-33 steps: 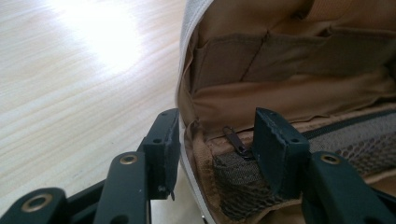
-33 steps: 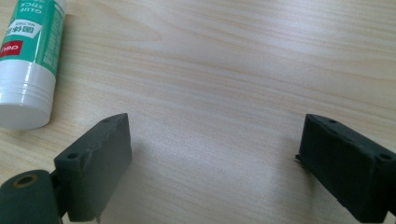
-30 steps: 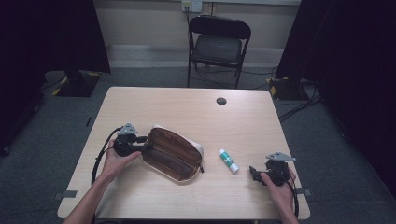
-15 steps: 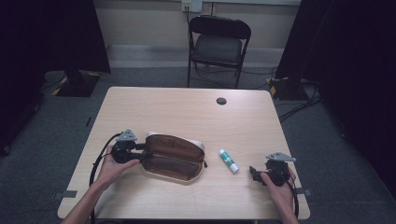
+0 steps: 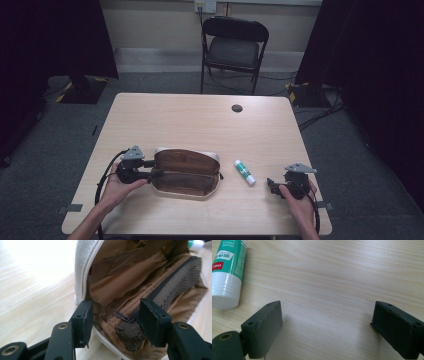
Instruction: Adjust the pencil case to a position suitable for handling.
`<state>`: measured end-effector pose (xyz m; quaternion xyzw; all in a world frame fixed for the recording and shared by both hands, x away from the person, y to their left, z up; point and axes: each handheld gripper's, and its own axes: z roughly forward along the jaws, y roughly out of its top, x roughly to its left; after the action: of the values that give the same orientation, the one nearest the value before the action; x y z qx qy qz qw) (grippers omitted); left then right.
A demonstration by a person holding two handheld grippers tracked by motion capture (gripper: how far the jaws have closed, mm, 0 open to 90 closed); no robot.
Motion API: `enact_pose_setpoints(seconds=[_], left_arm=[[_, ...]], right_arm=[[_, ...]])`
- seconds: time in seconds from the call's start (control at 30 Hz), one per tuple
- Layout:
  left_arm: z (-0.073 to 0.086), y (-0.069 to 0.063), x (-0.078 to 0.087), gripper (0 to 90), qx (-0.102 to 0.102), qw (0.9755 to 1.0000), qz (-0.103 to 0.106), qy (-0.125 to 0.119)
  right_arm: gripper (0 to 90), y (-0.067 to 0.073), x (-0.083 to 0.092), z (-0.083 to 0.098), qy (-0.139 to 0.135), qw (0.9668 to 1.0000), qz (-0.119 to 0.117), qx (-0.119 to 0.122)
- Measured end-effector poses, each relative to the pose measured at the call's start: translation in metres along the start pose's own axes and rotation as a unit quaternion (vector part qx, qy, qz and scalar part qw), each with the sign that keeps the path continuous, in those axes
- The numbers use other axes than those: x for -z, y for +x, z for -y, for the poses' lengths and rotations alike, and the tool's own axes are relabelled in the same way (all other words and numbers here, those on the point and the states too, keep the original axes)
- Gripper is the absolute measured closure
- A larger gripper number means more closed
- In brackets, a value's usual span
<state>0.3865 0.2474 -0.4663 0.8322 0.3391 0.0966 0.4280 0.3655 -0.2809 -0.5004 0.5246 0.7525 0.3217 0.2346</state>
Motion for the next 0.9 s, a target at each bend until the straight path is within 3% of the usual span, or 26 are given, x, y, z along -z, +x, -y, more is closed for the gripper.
enact_pose_setpoints(seconds=[0.17, 0.6, 0.67, 0.7, 0.8, 0.9], left_arm=[[0.006, -0.006, 0.007, 42.5, -0.007, 0.9998, 0.019, 0.004], [0.010, -0.018, 0.002, 42.6, -0.014, 0.9983, 0.057, 0.002], [0.010, -0.019, 0.002, 42.9, -0.009, 0.9974, 0.071, 0.003], [0.009, -0.022, 0.002, 44.6, -0.017, 0.9965, 0.082, 0.007], [0.009, -0.024, 0.002, 46.0, -0.014, 0.9955, 0.094, 0.007], [0.011, -0.020, 0.007, 40.2, -0.008, 0.9965, 0.083, 0.009]], right_arm=[[8.5, 0.000, 0.000, 0.000, 0.000, 1.0000, 0.000, 0.000], [8.5, 0.000, 0.000, 0.000, 0.000, 1.0000, 0.000, 0.000], [8.5, 0.000, 0.000, 0.000, 0.000, 1.0000, 0.000, 0.000], [8.5, 0.000, 0.000, 0.000, 0.000, 1.0000, -0.001, 0.000], [8.5, 0.000, 0.000, 0.000, 0.000, 1.0000, 0.000, 0.000], [8.8, 0.001, 0.000, 0.000, 0.000, 1.0000, 0.001, -0.002]])
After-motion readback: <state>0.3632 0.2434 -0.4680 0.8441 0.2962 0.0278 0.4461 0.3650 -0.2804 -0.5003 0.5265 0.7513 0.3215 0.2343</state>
